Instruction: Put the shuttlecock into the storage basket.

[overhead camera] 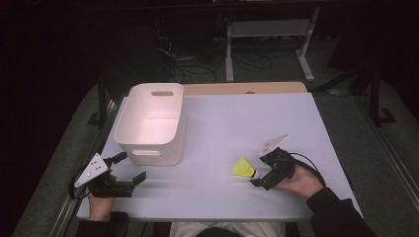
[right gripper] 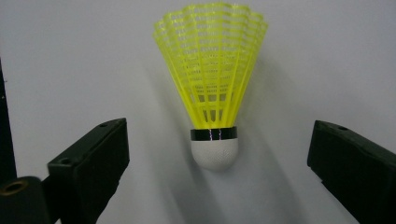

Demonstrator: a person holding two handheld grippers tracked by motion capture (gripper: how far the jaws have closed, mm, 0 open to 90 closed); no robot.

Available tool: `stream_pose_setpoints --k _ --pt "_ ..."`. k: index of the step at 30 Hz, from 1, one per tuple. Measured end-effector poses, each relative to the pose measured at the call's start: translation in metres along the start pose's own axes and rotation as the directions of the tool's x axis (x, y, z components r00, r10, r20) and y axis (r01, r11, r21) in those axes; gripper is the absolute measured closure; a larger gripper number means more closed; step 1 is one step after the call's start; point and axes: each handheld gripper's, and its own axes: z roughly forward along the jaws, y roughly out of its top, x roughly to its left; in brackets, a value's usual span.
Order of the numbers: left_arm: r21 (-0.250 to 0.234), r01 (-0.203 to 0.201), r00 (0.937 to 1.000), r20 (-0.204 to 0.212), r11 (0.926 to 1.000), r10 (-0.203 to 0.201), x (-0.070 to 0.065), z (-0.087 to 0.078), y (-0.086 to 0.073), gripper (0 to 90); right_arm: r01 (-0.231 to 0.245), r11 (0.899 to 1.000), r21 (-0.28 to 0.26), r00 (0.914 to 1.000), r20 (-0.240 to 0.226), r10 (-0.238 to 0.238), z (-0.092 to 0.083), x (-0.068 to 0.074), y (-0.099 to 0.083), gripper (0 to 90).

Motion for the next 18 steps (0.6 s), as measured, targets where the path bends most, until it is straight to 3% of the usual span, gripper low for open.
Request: stream_pose_setpoints --k 9,18 --pt "0.0 0.0 1.0 0.001 1.0 0.0 -0.0001 0.0 0.0 0.0 0.026 1.0 0.017 0.9995 -0.02 -0.026 0.0056 -0.0001 -0.0021 15.3" --pt "0.0 0.0 1.0 0.001 1.0 0.0 0.0 0.0 0.0 0.0 0.056 0.998 0.031 0.9984 -0.013 -0.055 0.0093 0.0026 -0.0014 36.6"
